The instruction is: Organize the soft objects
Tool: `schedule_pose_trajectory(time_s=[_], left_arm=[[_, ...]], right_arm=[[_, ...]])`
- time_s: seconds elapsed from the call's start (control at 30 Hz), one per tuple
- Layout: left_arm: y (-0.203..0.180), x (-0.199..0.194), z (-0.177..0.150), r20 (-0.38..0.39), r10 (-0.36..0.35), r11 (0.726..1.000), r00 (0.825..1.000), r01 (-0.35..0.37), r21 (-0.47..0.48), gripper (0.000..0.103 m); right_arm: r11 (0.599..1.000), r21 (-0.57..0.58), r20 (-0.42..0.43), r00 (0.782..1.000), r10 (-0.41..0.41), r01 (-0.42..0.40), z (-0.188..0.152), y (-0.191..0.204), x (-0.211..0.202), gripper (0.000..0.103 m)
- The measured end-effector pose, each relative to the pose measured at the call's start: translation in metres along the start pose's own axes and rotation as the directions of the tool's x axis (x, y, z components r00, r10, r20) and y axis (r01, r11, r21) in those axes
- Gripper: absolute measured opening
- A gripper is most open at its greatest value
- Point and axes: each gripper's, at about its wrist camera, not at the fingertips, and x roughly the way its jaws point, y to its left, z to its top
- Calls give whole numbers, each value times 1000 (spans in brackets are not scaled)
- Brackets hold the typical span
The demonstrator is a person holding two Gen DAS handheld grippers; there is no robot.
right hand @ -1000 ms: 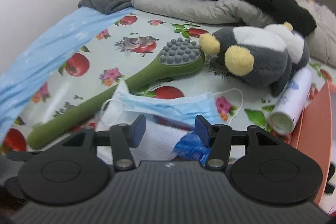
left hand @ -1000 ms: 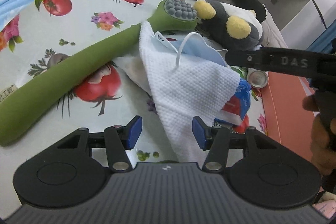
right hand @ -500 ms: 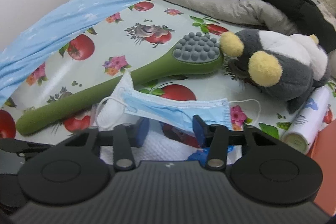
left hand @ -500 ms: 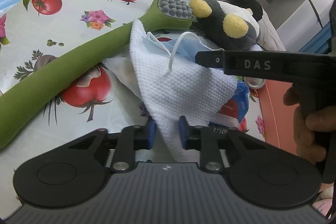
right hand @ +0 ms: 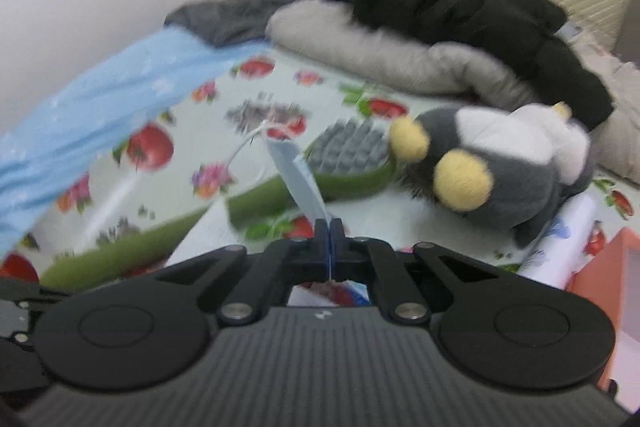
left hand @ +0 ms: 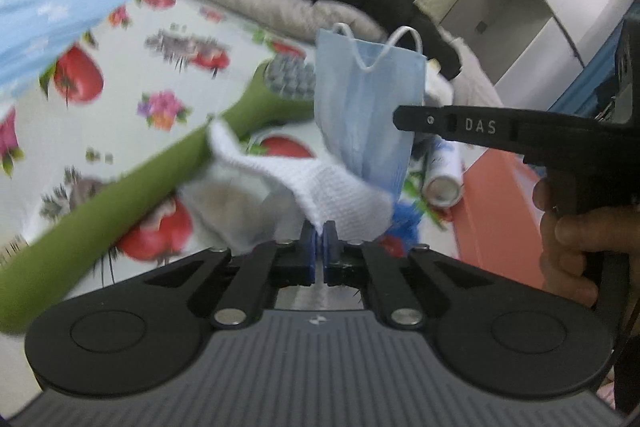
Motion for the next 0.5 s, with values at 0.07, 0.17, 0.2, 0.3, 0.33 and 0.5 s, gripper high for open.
schedule_pose_trajectory(time_s=[0.07, 0.17, 0.2, 0.3, 0.33, 0.5], left_arm=[[-8, -11, 6, 31, -8, 1000, 999, 7, 17, 4], [-22, -29, 14, 68, -21, 999, 997, 18, 48, 3], [-26, -34, 15, 77, -26, 998, 997, 22, 58, 3], [-34, -50, 18, 101, -30, 996, 994, 22, 84, 3], [-35, -56, 18, 106, -33, 996, 994, 24, 88, 3], [-37, -82, 7, 113, -24, 995, 993, 12, 103, 3]], right_arm=[[1000, 14, 36, 999, -15, 14, 5, -4, -16, 3], [999, 29, 80, 996, -39, 37, 11, -9, -39, 3], [999, 35, 93, 995, -45, 42, 12, -11, -48, 3], [997, 46, 125, 990, -63, 58, 12, -11, -72, 3], [997, 49, 138, 988, -72, 66, 11, -10, -82, 3], [993, 86, 163, 982, -91, 78, 1, -5, -116, 3]])
